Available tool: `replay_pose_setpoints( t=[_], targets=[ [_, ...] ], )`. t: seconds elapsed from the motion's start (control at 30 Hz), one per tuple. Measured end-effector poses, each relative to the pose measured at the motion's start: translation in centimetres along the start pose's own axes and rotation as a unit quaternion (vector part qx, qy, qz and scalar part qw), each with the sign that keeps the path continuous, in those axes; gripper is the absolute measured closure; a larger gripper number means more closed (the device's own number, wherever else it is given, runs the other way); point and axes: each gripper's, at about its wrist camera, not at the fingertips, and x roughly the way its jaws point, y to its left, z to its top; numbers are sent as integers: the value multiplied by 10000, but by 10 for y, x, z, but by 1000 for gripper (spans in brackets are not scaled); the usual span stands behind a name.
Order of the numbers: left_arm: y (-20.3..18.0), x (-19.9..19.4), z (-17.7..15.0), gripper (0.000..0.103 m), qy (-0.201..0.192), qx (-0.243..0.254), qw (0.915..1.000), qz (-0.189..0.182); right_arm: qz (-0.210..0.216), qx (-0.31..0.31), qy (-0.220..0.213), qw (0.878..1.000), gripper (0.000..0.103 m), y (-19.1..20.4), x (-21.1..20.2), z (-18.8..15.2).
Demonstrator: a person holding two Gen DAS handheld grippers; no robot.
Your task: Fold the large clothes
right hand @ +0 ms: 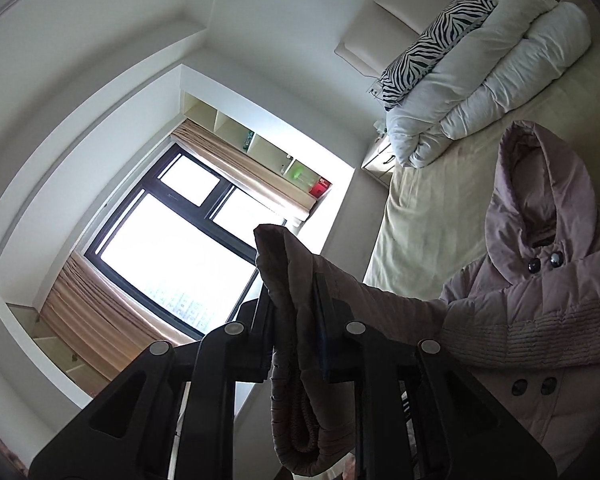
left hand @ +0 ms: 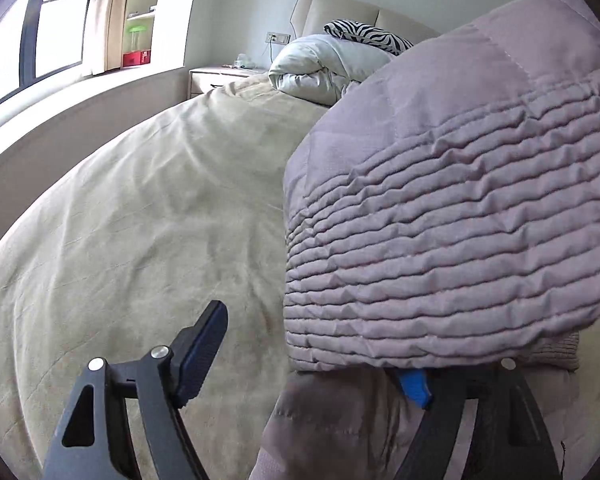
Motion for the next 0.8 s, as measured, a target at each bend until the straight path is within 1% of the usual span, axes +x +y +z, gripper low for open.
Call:
replay_pose_setpoints(
  t=[0.07, 0.13, 0.3, 0.4, 0.5, 0.53, 0.57, 0.63, 0.73, 0.77, 0.8],
  targets=[
    [-2, 12, 8, 37, 83, -1, 10000, -14, -23, 126, -95, 9999, 87, -20, -12, 3],
    [-7, 19, 13, 43, 35, 154, 9998, 132, -68, 298, -233, 9993, 87, -48, -22, 6],
    [2, 21, 18, 44, -307, 253, 9963, 758, -367, 704, -577, 9952, 88, -128, -52, 9],
    [-1, 30, 11, 44, -271, 537, 9931, 1008, -604, 1025, -730, 9902, 89, -187, -64, 5],
    [-3, 40, 6, 43, -129, 670, 9926, 1008, -867, 1474, -916, 9810, 89, -252, -76, -6],
    [-8, 47, 5, 42, 17, 837, 9916, 988, -940, 1622, -976, 9774, 90, -273, -80, -11],
    [-14, 48, 1, 42, 51, 1033, 9897, 986, -1032, 1729, -1040, 9740, 90, -293, -86, -15],
    [-24, 46, -2, 43, -73, 1328, 9854, 1067, -1279, 1968, -1101, 9658, 90, -326, -97, -24],
    [-27, 46, -4, 44, -118, 1416, 9841, 1062, -1561, 2217, -1188, 9552, 90, -365, -111, -36],
    [-26, 47, -5, 46, -83, 1401, 9847, 1030, -1656, 2248, -1194, 9528, 90, -377, -112, -40],
    [-25, 50, -5, 50, -24, 1374, 9856, 984, -1762, 2253, -1179, 9510, 90, -386, -115, -43]
  ],
)
